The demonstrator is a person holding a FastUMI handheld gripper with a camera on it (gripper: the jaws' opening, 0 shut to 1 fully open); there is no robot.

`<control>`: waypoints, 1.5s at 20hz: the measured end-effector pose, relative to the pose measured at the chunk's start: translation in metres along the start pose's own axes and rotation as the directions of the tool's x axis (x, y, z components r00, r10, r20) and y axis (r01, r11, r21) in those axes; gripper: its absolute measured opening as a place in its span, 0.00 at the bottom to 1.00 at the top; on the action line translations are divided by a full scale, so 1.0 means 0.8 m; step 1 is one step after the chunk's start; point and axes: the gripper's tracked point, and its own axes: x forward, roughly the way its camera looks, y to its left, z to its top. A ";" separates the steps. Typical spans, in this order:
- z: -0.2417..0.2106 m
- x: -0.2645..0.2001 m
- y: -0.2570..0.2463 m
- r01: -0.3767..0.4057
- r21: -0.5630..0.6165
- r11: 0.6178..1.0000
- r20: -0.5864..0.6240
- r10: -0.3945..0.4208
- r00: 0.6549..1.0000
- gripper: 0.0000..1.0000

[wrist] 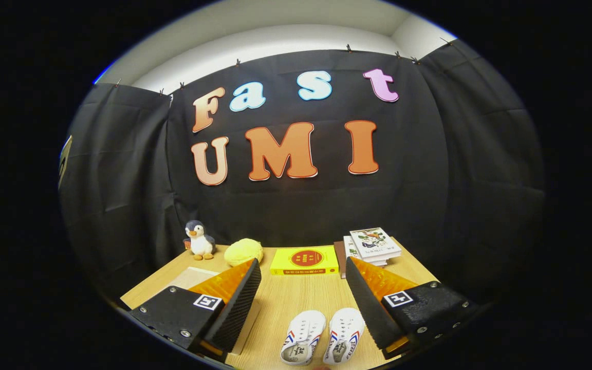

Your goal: Open the storage box then place both shoes into the box .Put the left shoe in first, then the right shoe, with the right side of both shoes facing outward in a uniform manner.

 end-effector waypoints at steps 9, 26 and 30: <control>-0.068 0.050 0.032 -0.168 -0.052 0.984 -0.097 0.163 0.982 0.98; -0.223 0.102 0.144 -0.294 0.788 0.541 -0.273 0.735 0.621 0.98; -0.239 0.096 0.170 -0.276 0.837 0.472 -0.265 0.792 0.550 0.98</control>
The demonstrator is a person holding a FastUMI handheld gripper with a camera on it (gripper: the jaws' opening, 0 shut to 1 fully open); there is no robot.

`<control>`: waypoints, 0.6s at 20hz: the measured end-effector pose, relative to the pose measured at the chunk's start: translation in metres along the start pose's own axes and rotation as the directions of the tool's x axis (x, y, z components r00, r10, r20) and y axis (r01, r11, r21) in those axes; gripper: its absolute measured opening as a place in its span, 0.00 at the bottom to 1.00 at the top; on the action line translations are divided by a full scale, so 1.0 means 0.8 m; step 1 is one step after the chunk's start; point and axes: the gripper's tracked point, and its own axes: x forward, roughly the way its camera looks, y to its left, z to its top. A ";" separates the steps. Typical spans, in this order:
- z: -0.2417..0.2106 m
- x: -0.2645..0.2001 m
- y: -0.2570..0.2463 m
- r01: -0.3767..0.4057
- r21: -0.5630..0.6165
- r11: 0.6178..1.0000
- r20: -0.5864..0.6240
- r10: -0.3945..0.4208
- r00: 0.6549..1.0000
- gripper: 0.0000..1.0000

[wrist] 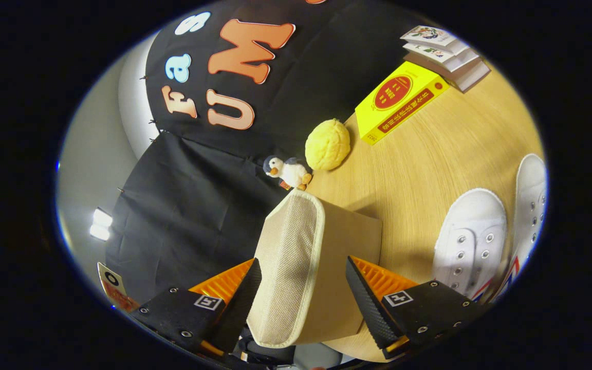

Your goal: Open the storage box then place both shoes into the box .Put the left shoe in first, then the right shoe, with the right side of both shoes facing outward in a uniform manner.

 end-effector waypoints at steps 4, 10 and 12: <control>-0.019 0.017 0.006 -0.045 0.035 0.998 -0.053 0.047 0.997 0.98; -0.026 0.012 0.028 -0.092 0.161 0.983 -0.036 0.099 0.994 0.86; -0.018 0.003 0.048 -0.123 0.185 0.975 -0.012 0.128 0.992 0.72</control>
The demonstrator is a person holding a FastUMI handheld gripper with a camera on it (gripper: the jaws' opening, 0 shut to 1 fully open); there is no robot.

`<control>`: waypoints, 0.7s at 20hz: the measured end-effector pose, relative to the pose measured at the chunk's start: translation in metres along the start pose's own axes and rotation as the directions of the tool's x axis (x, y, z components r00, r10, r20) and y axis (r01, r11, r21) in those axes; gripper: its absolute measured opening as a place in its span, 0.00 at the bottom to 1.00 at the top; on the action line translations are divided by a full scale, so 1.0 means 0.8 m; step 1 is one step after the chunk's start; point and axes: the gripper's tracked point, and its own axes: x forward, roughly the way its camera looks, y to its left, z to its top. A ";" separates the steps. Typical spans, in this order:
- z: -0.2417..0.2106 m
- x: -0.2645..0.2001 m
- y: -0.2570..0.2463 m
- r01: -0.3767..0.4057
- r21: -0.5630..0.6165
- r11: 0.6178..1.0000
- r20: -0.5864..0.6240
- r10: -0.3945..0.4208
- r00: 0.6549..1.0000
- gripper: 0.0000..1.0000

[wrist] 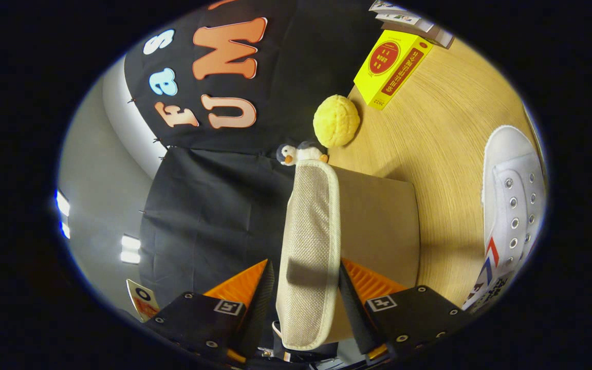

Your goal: Open the storage box then place both shoes into the box .Put the left shoe in first, then the right shoe, with the right side of both shoes facing outward in a uniform manner.

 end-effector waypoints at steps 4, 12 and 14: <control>0.014 -0.012 0.039 -0.014 -0.029 0.999 0.072 0.016 0.997 0.33; 0.004 0.011 0.157 -0.022 -0.156 0.987 0.132 0.043 0.990 0.04; -0.005 0.033 0.189 -0.026 -0.197 0.980 0.136 0.053 0.989 0.05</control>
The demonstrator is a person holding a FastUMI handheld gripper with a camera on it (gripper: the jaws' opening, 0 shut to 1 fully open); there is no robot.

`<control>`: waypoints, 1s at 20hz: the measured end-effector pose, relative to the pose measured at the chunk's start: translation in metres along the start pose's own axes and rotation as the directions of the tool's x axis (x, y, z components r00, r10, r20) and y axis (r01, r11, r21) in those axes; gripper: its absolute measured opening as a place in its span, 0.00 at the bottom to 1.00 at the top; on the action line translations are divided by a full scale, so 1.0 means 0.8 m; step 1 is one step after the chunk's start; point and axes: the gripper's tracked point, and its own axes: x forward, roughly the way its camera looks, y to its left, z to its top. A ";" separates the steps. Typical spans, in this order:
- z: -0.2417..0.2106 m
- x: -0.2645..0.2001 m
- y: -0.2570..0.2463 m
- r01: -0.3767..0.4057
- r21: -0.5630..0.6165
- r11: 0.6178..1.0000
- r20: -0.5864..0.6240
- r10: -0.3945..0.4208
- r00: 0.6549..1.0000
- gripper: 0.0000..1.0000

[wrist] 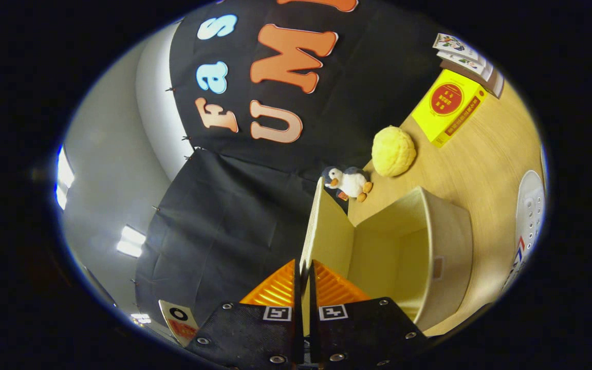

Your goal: Open the storage box then place both shoes into the box .Put the left shoe in first, then the right shoe, with the right side of both shoes facing outward in a uniform manner.

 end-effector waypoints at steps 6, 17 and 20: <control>-0.040 0.087 0.069 -0.018 -0.088 0.996 -0.007 0.018 1.000 0.08; -0.123 0.196 0.089 0.093 -0.277 0.956 -0.091 -0.122 0.988 0.39; -0.116 0.191 0.076 0.145 -0.338 0.930 -0.045 -0.169 0.985 0.72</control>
